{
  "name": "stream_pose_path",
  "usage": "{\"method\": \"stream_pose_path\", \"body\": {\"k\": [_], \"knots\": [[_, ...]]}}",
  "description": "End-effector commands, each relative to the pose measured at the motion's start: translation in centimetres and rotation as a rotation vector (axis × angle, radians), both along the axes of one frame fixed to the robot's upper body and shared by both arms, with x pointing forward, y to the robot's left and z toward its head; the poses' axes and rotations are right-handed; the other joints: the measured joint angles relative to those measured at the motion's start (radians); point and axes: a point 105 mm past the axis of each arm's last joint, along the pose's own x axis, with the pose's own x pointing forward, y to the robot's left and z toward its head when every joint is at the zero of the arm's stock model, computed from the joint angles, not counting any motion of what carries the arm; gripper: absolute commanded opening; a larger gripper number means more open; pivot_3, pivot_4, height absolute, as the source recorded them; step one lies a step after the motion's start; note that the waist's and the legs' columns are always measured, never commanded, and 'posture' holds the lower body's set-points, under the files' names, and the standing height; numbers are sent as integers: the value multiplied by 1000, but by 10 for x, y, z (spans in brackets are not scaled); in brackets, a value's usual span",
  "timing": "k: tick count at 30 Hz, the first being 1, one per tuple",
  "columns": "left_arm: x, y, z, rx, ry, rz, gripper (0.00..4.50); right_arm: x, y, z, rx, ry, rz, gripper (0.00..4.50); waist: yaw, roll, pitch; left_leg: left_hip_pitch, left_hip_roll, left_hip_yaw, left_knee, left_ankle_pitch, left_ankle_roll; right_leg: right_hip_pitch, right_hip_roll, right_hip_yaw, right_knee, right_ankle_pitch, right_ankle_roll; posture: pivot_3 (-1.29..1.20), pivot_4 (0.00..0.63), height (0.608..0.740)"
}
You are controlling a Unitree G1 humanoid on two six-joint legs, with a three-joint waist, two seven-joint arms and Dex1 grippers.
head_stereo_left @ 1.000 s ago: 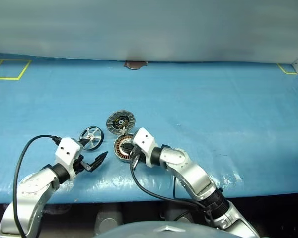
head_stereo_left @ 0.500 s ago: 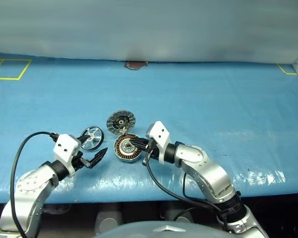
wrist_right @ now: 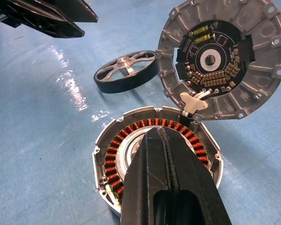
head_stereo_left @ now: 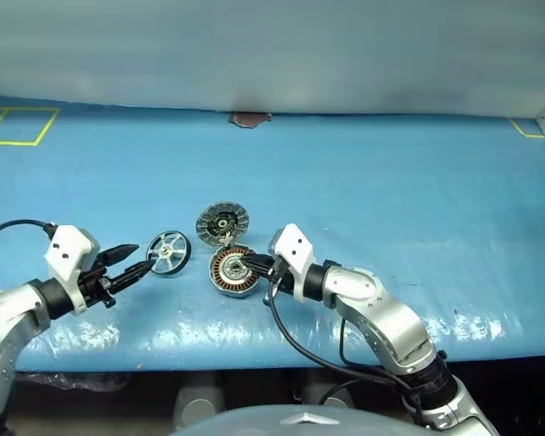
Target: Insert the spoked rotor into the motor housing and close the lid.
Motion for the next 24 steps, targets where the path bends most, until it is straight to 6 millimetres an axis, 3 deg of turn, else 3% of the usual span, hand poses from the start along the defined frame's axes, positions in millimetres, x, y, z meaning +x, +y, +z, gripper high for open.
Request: {"method": "stream_pose_path", "body": {"k": [1,12,18,24], "knots": [[7,0,4,-12,36,-58,2586,-3,4,12,37,-47,8,0,0,0,0,0,0,0,0,0,0,0,0,0,0,0,0,0,150,740],[24,-11,-15,6,206,-192,2586,-4,1,10,42,-45,-25,0,-2,0,0,-1,0,0,-1,0,0,-1,0,0,0,0,0,0,150,740],[23,-8,-26,41,264,-178,2586,-4,-1,9,46,-44,-43,0,-2,0,0,-1,0,0,-1,0,0,-1,0,0,0,0,0,0,150,740],[29,-10,-25,-5,228,-137,2586,-4,-1,9,46,-42,-45,0,2,0,0,-1,0,0,-1,0,0,-1,0,0,0,0,0,0,150,740]]}}
